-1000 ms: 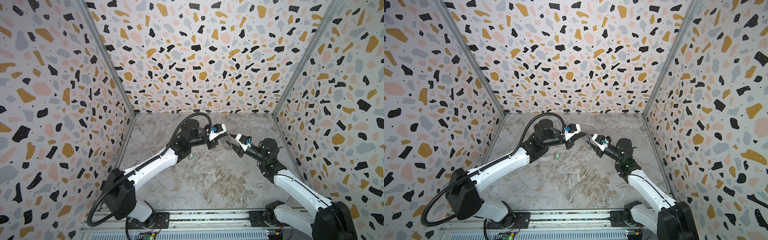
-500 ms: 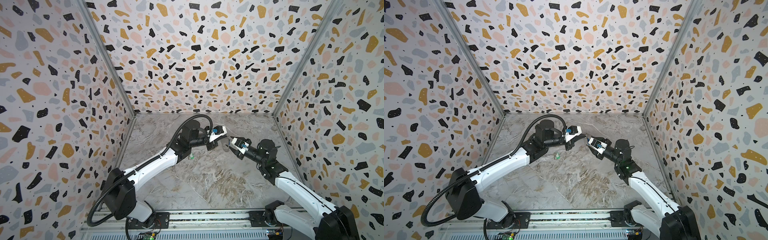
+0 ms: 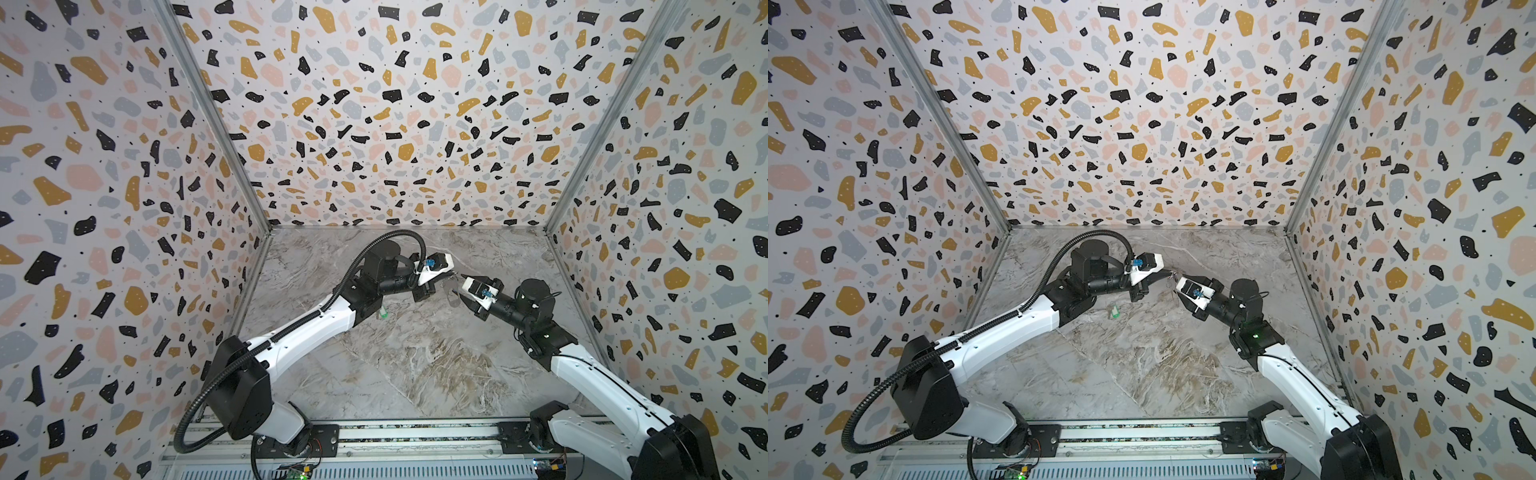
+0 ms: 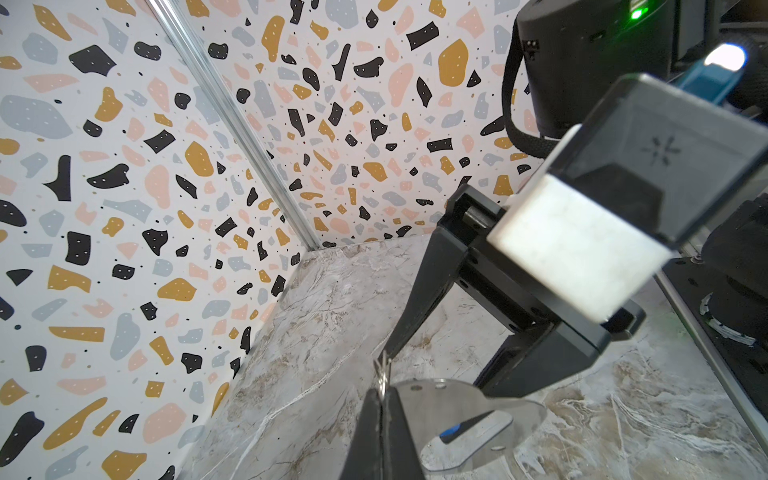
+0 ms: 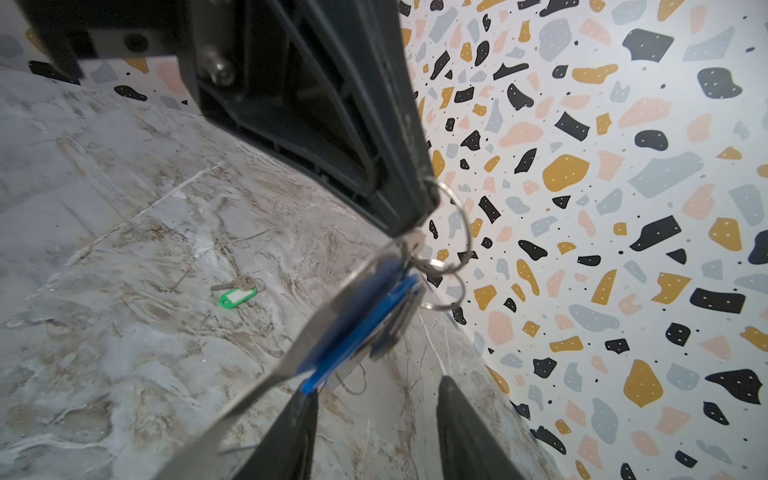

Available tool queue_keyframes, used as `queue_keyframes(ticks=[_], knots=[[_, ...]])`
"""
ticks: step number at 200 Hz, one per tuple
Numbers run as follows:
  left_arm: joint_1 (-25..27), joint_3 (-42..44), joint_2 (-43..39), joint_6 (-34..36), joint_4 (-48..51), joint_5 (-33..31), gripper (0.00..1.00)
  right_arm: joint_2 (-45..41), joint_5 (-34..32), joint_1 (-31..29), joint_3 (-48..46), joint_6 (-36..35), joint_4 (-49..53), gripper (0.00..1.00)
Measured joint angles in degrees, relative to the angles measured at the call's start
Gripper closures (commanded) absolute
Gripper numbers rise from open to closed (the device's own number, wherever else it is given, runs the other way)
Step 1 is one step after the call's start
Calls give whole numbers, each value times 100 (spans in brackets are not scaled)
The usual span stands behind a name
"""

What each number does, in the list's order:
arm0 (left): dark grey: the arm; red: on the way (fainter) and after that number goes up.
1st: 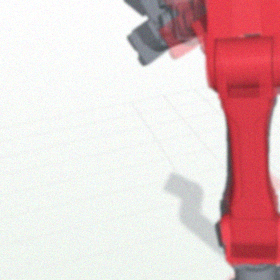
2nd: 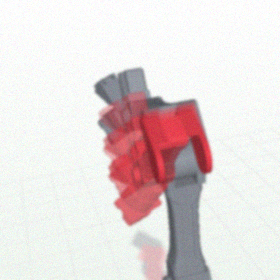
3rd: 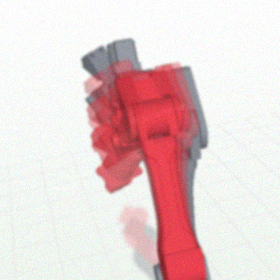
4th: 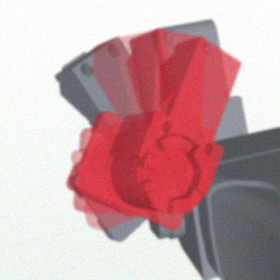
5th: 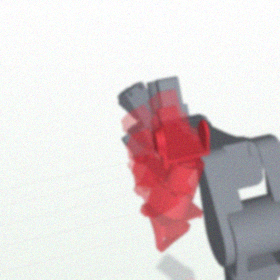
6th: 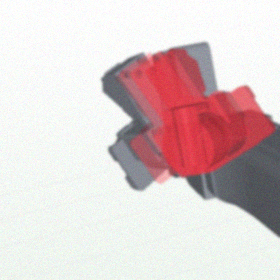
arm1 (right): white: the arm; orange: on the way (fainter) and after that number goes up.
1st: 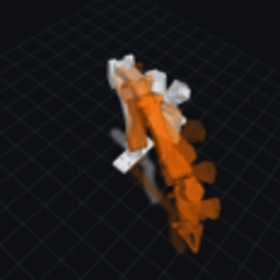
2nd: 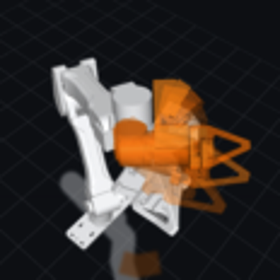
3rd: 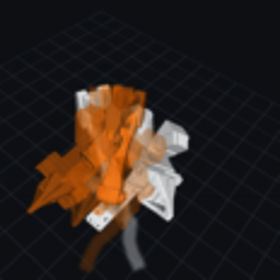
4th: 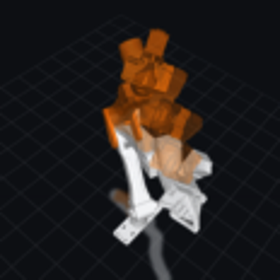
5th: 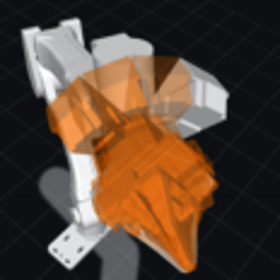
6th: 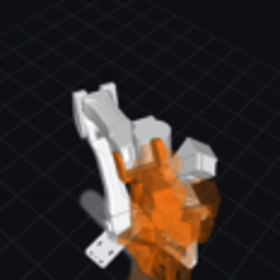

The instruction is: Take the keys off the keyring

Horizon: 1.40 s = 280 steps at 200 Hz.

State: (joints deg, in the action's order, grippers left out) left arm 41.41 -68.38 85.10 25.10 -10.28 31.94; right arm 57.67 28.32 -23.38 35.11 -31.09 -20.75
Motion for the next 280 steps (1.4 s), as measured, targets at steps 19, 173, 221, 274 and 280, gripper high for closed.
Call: queue_keyframes(ticks=[19,173,221,274,280], knots=[[0,0,-2,0,0,0,100,-2,109,0,0,118,-136,52],[0,63,-120,22,2,-2,100,-437,-527,0,177,-476,673,51],[0,90,-120,24,4,-2,100,-472,177,0,181,-321,544,53],[0,120,-127,31,4,-4,100,-243,382,20,184,-33,466,57],[0,129,-129,39,4,-9,100,-219,391,26,190,31,422,58]])
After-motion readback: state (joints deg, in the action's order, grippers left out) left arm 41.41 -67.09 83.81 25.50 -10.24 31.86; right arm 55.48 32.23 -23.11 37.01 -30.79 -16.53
